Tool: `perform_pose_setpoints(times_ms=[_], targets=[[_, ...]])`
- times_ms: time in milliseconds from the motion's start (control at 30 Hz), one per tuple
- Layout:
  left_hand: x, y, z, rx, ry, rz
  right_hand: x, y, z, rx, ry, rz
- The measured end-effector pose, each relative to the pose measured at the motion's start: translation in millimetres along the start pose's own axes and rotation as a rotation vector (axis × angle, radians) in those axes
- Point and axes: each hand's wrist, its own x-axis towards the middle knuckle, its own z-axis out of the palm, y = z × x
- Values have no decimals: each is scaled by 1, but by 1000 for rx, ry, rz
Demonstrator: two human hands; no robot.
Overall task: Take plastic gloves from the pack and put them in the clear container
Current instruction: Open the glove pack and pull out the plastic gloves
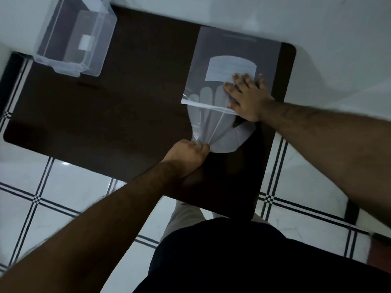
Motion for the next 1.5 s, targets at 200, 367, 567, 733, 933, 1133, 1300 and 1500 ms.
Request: perform_pose_setpoints(times_ms=[200,367,567,733,933,1133,1300,1500], targets=[[-41,22,2,-71,1,7,-16,-22,-7,-20,60,42],[-69,29,4,-132,35,36,-57,-68,-1,54,254,43],[-99,22,8,-124,7,93,-114,-138,41,31,229,16],[-123,13,17,-108,-8,171,-145,-185,76,49,236,17],[-147,11,20,-81,7,206,-162,-214,92,-30,229,-1],[-170,3,23,-85,-54,140,-174,-226,97,24,289,-8],[-181,-5,26,-96,-97,120,-183,-241,103,8,261,-4],[-190,-2,27,-114,-26,59,-191,-254,105,5,357,54]])
